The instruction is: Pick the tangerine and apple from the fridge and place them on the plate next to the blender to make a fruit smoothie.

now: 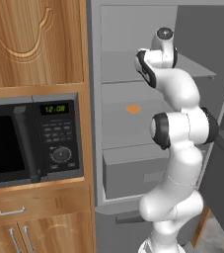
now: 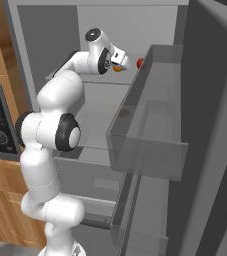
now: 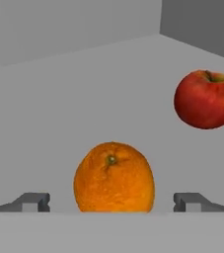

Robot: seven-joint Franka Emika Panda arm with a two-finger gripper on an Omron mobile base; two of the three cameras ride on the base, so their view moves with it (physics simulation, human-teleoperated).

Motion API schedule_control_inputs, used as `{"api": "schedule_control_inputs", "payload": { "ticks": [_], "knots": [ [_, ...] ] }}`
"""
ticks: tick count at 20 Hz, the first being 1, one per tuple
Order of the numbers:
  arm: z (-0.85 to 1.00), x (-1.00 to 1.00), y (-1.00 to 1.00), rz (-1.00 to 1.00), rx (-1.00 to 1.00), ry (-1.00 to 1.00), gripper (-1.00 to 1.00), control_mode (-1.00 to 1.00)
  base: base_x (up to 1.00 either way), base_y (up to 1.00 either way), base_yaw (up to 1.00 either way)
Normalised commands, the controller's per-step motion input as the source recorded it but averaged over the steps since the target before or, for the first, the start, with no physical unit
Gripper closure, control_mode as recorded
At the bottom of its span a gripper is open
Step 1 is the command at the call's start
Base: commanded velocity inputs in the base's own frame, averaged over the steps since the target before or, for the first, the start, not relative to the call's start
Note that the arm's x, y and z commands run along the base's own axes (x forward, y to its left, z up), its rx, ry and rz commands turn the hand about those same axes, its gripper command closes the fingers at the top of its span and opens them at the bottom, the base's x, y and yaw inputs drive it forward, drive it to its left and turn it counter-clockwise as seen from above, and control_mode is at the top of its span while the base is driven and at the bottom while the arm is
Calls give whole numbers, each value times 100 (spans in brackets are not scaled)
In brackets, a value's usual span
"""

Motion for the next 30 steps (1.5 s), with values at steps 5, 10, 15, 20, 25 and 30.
{"api": "schedule_control_inputs", "payload": {
  "ticks": [5, 10, 15, 20, 25, 30],
  "knots": [
    [-26, 34, -1, 0, 0, 0, 100, -100, 0, 0, 0],
    [-15, 1, -1, 0, 0, 0, 100, -100, 0, 0, 0],
    [0, -31, 0, 0, 0, -11, 100, -100, 0, 0, 0],
    [1, -88, 1, 3, -3, -43, 100, -100, 0, 0, 0],
    [46, -100, 14, 4, -7, -46, 100, -100, 0, 0, 0],
    [54, -100, 18, 9, -1, -9, 100, -100, 0, 0, 0]
  ]
}}
